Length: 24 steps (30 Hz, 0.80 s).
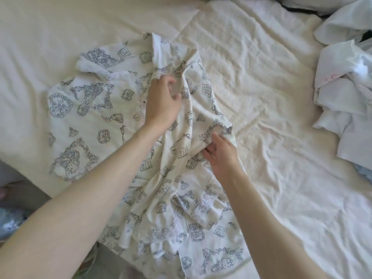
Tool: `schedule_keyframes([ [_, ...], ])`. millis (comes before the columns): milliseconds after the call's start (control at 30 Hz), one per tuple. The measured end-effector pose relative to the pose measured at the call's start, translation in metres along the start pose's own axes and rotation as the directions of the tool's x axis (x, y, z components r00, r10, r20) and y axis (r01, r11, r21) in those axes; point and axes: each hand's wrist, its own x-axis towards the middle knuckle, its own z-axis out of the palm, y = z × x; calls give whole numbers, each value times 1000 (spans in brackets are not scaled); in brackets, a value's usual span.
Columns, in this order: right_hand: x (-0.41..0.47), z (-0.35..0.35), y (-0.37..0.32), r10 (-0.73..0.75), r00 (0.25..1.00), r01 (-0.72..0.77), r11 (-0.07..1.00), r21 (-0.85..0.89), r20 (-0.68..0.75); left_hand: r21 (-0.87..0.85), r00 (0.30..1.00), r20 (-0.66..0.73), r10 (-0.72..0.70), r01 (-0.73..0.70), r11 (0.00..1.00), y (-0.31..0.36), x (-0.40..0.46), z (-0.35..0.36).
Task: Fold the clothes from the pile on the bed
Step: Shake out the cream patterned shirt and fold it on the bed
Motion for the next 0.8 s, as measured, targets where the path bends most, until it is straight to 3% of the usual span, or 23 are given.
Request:
schedule_keyframes([
  [100,-20,-10,24,-28,999,24,996,-81,-43,101,999,19,41,-43,994,-27,-88,-1],
  [233,-46,-31,55,-106,993,97,977,-189,-42,338,985,154,-82,26,941,-57,-185,10],
  [333,-63,-43,75,-115,993,117,929,-351,27,506,976,192,-104,-7,862,-70,-214,13],
  [467,-78,-42,89,-47,995,83,883,-462,89,527,977,208,-41,-76,847,-78,-220,-5],
  [533,-83,-37,92,-10,997,42,897,-440,74,335,971,214,-110,33,942,-82,-217,-22],
  [567,-84,-33,93,5,998,23,910,-413,66,151,953,232,-197,164,975,-83,-213,-33],
  [600,-86,-30,94,21,998,4,923,-385,60,-78,910,284,-303,336,938,-83,-209,-46],
  [667,-89,-23,98,42,997,-18,940,-341,63,-467,793,427,-435,605,645,-89,-202,-78],
  [700,-90,-19,100,49,996,-23,940,-342,69,-576,762,476,-438,647,500,-95,-199,-94],
  [733,-91,-14,103,57,996,-27,934,-356,74,-643,751,511,-418,656,394,-104,-196,-108],
  [800,-92,-1,110,82,993,-43,921,-387,86,-691,738,552,-389,665,282,-122,-187,-131],
])
